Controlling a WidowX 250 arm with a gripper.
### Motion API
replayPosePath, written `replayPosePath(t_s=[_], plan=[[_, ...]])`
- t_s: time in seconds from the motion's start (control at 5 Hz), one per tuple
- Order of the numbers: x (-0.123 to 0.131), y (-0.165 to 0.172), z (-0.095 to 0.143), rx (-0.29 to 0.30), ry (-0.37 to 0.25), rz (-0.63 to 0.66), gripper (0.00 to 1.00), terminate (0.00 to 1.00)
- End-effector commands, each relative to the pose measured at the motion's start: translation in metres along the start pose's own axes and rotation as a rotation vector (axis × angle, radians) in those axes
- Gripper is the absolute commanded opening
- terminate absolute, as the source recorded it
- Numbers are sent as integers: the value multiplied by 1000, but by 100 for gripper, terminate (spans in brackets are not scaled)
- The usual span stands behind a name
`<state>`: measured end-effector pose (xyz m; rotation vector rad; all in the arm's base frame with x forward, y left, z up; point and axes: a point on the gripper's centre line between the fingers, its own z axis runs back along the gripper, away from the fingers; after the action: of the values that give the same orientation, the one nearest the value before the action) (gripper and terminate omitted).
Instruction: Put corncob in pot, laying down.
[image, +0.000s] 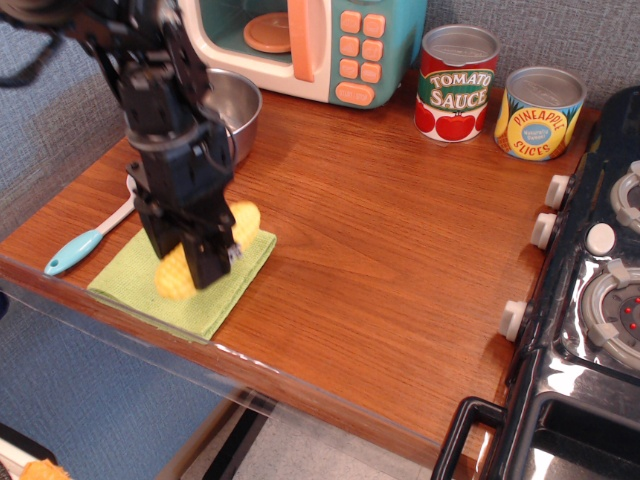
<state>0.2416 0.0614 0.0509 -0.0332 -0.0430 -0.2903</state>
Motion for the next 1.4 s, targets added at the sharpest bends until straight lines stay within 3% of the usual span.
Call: replayPosePath(t_s=[0.0,0.2,0.6,0.8,1.0,1.2], plan=[[38,80,67,66,-194,204,0,0],[59,108,60,53,-181,274,0,0],[97,115,34,34,-136,269,0,0],[110,122,24,59,-110,277,100,0],[112,130,22,79,-104,276,100,0],[105,132,38,101,-126,235,100,0]])
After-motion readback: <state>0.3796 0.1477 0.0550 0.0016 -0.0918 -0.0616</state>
